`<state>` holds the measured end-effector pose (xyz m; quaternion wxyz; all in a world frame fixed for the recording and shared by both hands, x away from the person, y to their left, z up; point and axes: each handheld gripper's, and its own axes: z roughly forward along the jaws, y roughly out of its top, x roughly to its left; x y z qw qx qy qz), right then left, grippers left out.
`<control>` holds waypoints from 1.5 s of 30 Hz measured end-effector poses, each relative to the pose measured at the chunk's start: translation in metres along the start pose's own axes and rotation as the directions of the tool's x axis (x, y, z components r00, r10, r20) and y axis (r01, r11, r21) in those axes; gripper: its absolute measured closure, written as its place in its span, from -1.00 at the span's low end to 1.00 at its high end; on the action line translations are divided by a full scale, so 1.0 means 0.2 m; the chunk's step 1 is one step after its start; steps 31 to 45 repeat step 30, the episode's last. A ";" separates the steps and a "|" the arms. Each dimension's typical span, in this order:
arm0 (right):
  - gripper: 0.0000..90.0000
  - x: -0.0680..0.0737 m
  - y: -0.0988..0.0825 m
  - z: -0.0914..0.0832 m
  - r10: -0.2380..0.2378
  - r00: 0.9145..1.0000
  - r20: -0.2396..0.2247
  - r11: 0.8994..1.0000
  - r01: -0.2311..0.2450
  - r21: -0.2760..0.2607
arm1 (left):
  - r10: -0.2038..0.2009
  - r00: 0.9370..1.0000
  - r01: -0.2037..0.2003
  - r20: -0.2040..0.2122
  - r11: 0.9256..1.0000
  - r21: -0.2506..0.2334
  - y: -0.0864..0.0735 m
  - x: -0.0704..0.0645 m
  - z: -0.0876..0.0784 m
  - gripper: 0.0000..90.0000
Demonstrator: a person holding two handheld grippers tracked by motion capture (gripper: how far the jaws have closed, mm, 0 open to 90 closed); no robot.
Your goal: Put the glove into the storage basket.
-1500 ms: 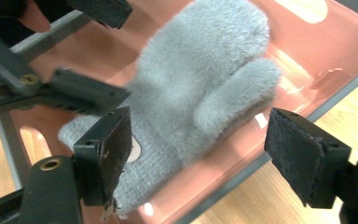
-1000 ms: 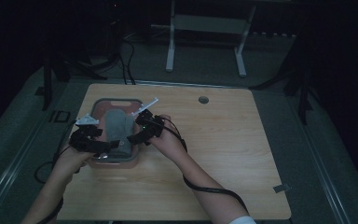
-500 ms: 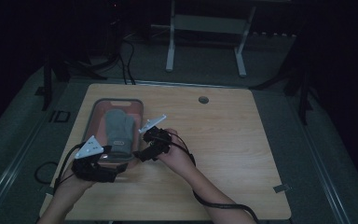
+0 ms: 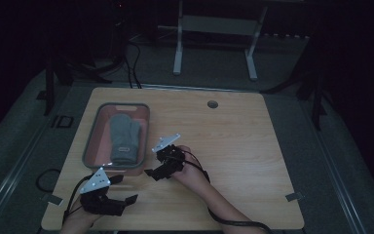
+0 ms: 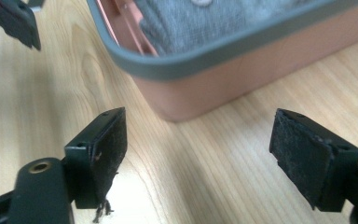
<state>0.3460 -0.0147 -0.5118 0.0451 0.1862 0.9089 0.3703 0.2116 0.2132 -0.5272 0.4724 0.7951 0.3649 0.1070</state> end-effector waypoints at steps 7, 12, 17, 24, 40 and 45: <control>-0.63 -0.02 -0.09 0.07 -0.019 1.000 -0.012 1.000 0.019 -0.002 | 0.017 0.999 -0.016 -0.028 0.999 0.029 -0.08 0.05 0.09 -0.73; -0.63 -0.04 -0.15 0.11 -0.031 1.000 0.000 0.999 0.031 -0.043 | -0.013 1.000 0.012 -0.019 1.000 -0.003 -0.10 0.08 0.12 -0.73; -0.68 -0.06 -0.20 0.13 -0.036 0.999 -0.014 0.995 0.034 -0.091 | 0.028 0.999 -0.028 -0.025 0.999 0.020 -0.10 0.07 0.14 -0.73; -0.69 -0.06 -0.23 0.16 -0.081 0.997 -0.010 0.986 0.079 -0.147 | 0.013 1.000 -0.014 -0.023 0.999 -0.034 -0.10 0.07 0.13 -0.73; -0.69 -0.06 -0.23 0.15 -0.095 0.996 -0.003 0.983 0.093 -0.156 | 0.013 1.000 -0.014 -0.016 0.999 -0.034 -0.11 0.07 0.13 -0.73; -0.69 -0.06 -0.23 0.15 -0.095 0.996 -0.003 0.983 0.093 -0.156 | 0.013 1.000 -0.014 -0.016 0.999 -0.034 -0.11 0.07 0.13 -0.73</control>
